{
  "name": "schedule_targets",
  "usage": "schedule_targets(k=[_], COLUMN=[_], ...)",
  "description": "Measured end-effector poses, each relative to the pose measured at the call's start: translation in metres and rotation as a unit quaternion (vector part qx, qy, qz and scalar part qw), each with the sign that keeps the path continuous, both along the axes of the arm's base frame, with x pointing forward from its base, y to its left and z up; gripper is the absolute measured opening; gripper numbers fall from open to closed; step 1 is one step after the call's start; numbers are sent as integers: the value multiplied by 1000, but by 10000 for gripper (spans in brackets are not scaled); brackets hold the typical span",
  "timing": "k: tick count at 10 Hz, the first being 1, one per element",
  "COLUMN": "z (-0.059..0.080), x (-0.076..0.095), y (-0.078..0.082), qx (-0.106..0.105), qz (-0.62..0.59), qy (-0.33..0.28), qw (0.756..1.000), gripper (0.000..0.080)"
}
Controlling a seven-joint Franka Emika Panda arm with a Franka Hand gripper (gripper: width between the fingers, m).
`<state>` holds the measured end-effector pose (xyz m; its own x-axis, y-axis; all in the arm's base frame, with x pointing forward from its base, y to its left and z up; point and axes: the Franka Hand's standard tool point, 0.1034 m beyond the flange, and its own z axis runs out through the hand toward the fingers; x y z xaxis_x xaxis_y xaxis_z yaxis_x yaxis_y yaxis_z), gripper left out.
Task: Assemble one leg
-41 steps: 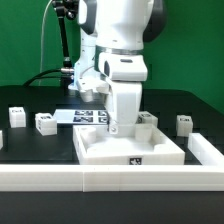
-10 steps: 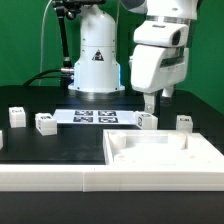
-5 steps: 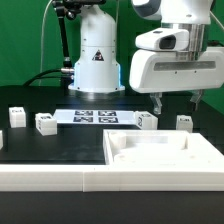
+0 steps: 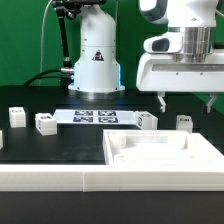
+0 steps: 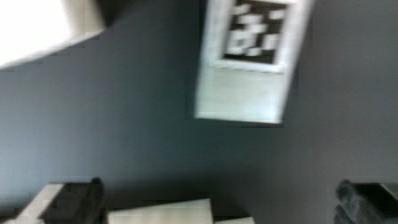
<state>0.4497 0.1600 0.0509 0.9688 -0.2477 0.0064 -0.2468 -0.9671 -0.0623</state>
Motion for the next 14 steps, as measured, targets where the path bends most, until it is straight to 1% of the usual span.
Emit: schedule_targets(k=[2, 4, 5, 6, 8, 9, 10, 11, 12, 13, 14], z=[-1, 0, -2, -1, 1, 3, 3, 3, 1, -1, -4], x=[-1, 0, -4, -3, -5, -4, -8, -8, -4, -8, -8], y=[4, 2, 0, -2, -4, -3, -6, -9, -10, -11, -10], qx=[11, 8, 5, 5, 12, 14, 14, 15, 17, 19, 21], qz=[-54, -15, 2, 18, 44, 43, 50, 50, 48, 53, 54], qy=[3, 7, 29, 46, 106, 123, 157, 193, 210, 243, 278], qw=[998, 1000, 1000, 999, 993, 991, 986, 980, 976, 968, 959], gripper=[648, 648, 648, 648, 648, 648, 648, 648, 648, 648, 648])
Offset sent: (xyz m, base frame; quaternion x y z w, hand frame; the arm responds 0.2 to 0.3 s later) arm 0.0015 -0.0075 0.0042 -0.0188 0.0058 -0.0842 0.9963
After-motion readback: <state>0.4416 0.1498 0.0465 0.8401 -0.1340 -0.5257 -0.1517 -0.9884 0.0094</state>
